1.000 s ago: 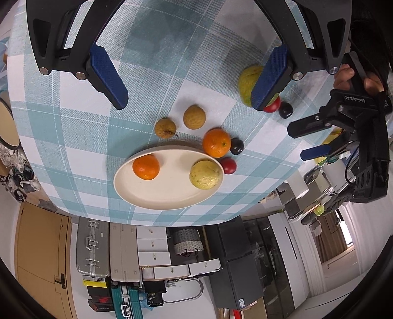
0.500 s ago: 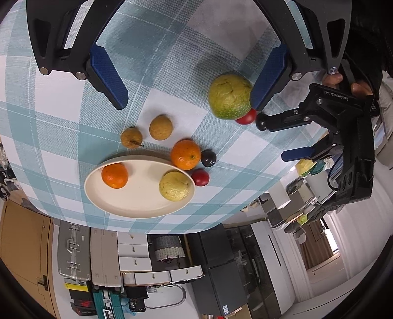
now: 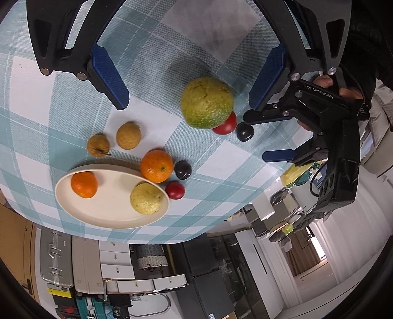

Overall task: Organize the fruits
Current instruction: 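Withdraw both grippers from the plate toward the remaining fruits, then grasp the dark plum with the left gripper while the right gripper grasps the green citrus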

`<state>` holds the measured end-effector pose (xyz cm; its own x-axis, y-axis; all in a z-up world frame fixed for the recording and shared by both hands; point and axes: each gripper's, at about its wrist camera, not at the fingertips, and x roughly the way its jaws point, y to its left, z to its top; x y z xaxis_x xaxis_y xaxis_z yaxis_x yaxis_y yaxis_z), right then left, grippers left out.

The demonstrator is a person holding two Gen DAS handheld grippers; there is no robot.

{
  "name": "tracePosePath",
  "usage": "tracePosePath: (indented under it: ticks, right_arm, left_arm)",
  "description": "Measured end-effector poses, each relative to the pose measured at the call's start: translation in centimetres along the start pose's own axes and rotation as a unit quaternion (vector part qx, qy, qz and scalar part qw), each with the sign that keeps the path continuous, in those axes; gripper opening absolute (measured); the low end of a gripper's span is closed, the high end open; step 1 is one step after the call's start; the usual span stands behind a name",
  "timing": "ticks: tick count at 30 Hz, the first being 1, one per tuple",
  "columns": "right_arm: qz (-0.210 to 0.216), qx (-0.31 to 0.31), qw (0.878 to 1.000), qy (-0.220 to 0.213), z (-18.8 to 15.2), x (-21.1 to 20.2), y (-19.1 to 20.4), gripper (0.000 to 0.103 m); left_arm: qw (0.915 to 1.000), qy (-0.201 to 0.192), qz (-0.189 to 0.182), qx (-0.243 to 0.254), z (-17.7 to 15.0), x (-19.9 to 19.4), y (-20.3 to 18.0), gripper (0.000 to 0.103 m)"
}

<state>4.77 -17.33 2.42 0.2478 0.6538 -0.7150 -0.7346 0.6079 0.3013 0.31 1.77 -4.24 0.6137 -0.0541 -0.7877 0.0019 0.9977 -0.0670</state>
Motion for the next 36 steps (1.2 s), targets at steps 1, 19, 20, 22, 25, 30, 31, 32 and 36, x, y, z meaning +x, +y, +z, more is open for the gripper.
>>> tracePosePath:
  ticks: [1, 19, 20, 22, 25, 30, 31, 32, 36]
  right_arm:
    - [0.003, 0.000, 1.000, 0.001, 0.0, 0.1, 0.1, 0.098]
    - [0.034, 0.000, 0.999, 0.024, -0.5, 2.1, 0.5, 0.065]
    - [0.033, 0.000, 0.999, 0.024, -0.5, 2.1, 0.5, 0.062]
    - [0.036, 0.001, 0.999, 0.023, -0.4, 2.1, 0.5, 0.058]
    - [0.037, -0.003, 0.999, 0.021, -0.4, 2.1, 0.6, 0.054]
    - [0.038, -0.005, 0.999, 0.022, -0.5, 2.2, 0.7, 0.053]
    - [0.038, -0.004, 0.999, 0.022, -0.5, 2.2, 0.7, 0.053]
    - [0.040, -0.003, 0.999, 0.022, -0.5, 2.2, 0.6, 0.053]
    - [0.040, -0.001, 0.999, 0.020, -0.5, 2.1, 0.6, 0.050]
  left_arm:
    - [1.0000, 0.001, -0.003, 0.000, 0.0, 0.1, 0.0, 0.102]
    - [0.9988, 0.010, -0.041, 0.026, -0.2, 0.7, -1.1, 0.056]
    - [0.9986, 0.009, -0.044, 0.027, -0.2, 0.7, -1.1, 0.052]
    - [0.9985, 0.007, -0.045, 0.030, -0.3, 0.7, -1.2, 0.051]
    - [0.9984, 0.006, -0.042, 0.037, -0.4, 0.6, -1.3, 0.041]
    - [0.9977, 0.002, -0.057, 0.037, -0.7, 0.3, -1.1, 0.026]
    - [0.9977, 0.000, -0.056, 0.038, -0.7, 0.3, -1.2, 0.025]
    - [0.9977, -0.001, -0.054, 0.039, -0.8, 0.3, -1.2, 0.024]
    - [0.9978, -0.003, -0.060, 0.030, -0.7, 0.3, -0.8, 0.021]
